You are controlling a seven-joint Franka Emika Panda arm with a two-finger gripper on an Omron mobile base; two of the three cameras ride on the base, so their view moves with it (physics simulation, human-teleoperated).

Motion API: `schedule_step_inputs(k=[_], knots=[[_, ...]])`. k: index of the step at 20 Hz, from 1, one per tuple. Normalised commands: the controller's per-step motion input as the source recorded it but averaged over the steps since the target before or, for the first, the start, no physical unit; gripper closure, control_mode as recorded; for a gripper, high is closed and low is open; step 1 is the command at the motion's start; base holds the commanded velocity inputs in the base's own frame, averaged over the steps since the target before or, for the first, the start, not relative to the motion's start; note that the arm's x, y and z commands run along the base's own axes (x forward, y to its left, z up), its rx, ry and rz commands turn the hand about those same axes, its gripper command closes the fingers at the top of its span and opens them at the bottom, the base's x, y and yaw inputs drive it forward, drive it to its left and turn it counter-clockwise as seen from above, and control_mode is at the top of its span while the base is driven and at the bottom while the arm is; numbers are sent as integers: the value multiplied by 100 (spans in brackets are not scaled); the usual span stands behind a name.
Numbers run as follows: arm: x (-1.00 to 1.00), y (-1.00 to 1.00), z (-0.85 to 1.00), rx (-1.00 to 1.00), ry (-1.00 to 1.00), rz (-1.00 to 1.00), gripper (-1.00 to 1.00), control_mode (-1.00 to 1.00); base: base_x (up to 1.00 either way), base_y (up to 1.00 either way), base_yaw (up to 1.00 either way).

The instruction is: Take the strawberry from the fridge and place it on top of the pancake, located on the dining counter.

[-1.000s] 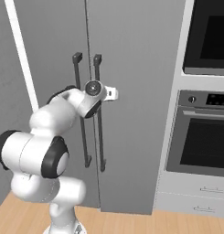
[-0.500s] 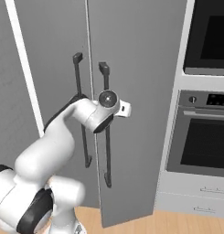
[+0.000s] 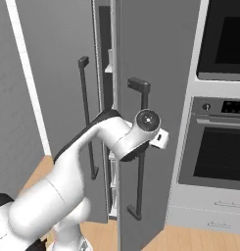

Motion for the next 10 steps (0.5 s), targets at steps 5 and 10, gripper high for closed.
schedule_step_inputs(k=[5, 10], knots=[[-100, -100, 1, 13, 4, -18, -100, -100, 0, 0, 0], [-57, 7, 18, -8, 3, -13, -100, -100, 0, 0, 0]])
